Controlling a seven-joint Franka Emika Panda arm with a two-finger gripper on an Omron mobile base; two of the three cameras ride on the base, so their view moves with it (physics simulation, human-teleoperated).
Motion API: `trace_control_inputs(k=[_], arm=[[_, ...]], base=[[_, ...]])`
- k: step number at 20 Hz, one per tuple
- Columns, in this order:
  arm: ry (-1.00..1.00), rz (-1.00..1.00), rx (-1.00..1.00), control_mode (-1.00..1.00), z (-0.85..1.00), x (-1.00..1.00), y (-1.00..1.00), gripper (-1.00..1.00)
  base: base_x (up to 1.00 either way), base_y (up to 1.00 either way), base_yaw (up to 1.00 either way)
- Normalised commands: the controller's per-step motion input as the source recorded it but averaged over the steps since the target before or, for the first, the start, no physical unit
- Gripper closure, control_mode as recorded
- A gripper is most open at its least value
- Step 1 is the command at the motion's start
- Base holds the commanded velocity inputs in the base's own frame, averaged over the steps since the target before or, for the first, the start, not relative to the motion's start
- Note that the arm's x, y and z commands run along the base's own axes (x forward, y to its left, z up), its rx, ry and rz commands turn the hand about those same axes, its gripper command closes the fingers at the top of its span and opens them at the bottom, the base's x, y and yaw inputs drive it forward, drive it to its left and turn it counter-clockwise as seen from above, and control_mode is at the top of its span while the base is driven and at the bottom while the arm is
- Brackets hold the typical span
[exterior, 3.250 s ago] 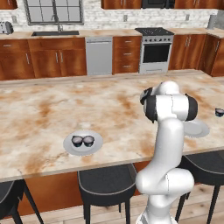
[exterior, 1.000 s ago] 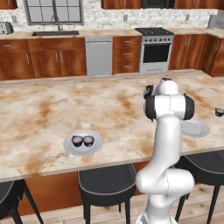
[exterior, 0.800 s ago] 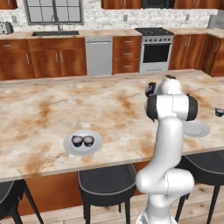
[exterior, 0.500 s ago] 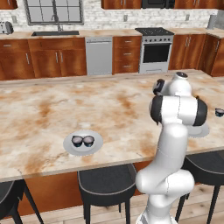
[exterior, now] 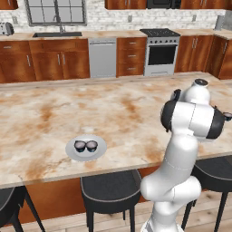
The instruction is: Place two yogurt containers on each plate.
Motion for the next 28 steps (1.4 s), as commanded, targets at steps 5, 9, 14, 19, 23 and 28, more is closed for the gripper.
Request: trace_control_inputs(k=[5, 9, 14, 19, 23, 28], arm=[[0.04, 0.00, 0.01, -1.00, -0.04, -0.26, -0.45, 1.00], [0.03, 0.00, 0.00, -1.00, -0.40, 0.00, -0.24, 1.00], [0.05, 0.00, 0.00, -1.00, -0.41, 0.01, -0.13, 1.00], [0.00, 0.00, 0.00, -1.00, -0.31, 0.00, -0.07, 1.00], [0.00, 0.00, 0.00, -1.00, -0.05, 0.00, -0.03, 1.00], [0.00, 0.00, 0.00, -1.00, 0.00, 0.00, 0.00, -1.00]], base=[[0.00, 0.00, 0.00], [0.00, 0.00, 0.00], [0.00, 0.00, 0.00], [0.00, 0.00, 0.00], [0.00, 0.00, 0.00], [0.00, 0.00, 0.00]])
